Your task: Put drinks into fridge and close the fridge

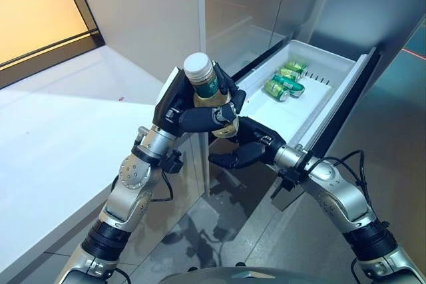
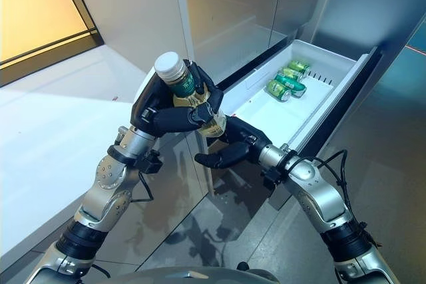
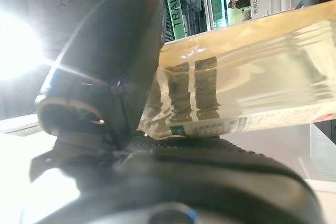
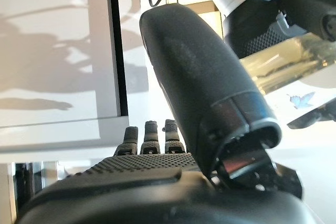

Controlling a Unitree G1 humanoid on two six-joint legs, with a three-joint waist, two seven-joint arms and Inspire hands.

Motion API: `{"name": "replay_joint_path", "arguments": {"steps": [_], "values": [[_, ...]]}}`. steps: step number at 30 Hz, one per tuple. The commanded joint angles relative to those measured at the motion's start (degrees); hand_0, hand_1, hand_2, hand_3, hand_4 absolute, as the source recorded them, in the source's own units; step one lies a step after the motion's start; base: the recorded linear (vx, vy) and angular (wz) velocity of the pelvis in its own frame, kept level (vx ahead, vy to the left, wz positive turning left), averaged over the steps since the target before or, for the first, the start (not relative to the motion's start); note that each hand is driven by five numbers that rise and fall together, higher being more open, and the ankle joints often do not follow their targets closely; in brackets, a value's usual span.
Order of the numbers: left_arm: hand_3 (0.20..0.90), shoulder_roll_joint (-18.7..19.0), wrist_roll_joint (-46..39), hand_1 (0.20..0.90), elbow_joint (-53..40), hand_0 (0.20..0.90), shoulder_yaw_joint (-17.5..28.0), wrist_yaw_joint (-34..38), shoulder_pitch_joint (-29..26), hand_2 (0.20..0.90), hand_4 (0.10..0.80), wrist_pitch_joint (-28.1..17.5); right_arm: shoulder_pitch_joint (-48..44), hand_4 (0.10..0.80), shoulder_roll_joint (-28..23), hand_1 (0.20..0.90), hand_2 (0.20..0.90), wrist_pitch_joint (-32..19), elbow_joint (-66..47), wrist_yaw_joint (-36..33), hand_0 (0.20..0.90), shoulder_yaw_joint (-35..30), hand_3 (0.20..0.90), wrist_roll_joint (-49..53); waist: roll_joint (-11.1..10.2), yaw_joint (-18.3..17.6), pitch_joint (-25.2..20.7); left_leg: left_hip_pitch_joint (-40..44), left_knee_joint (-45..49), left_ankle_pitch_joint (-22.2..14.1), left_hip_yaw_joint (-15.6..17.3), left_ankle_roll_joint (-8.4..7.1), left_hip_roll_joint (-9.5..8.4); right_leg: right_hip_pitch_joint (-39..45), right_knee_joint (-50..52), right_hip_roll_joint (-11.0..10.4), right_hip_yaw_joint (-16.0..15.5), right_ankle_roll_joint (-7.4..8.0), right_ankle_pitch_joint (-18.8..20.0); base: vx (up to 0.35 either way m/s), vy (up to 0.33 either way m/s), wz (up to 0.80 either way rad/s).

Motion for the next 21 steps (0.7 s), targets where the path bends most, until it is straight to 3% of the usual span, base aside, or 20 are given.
{"name": "replay_joint_path", "arguments": {"steps": [1,9,21], "values": [[0.2,-0.51,-0.12,0.3,-0.27,0.3,0.9,-0.47,-6.74,0.3,0.1,-5.68,-10.56,0.8,2.73,0.9,0.9,-5.61,-9.14,-3.04,0.9,-6.1,0.9,5.49,-1.08,-0.28,-4.47,-1.39,0.45,-3.34,0.54,0.02,0.69,-1.31,3.76,-0.5,-1.54,2.9,-2.16,0.0,0.0,0.0],[0.2,-0.03,-0.31,0.3,-1.81,0.3,1.13,-0.1,-7.17,0.3,0.1,-8.01,-9.67,0.8,3.16,0.9,0.9,-3.77,-8.19,-4.02,0.9,-6.12,0.9,8.58,-1.25,-0.26,-4.54,-1.44,0.34,-3.31,0.56,0.0,0.78,-1.28,3.6,-0.61,-1.7,2.98,-2.1,0.0,0.0,0.0],[0.2,0.71,0.73,0.3,-1.72,0.3,0.45,0.38,-7.66,0.3,0.1,-7.05,-10.18,0.8,2.2,0.9,0.9,-2.48,-8.13,-1.4,0.9,-5.23,0.9,8.63,-1.3,-0.31,-4.68,-1.63,0.26,-3.19,0.55,-0.05,0.8,-1.48,3.53,-0.71,-1.82,3.07,-2.0,0.0,0.0,0.0]]}}
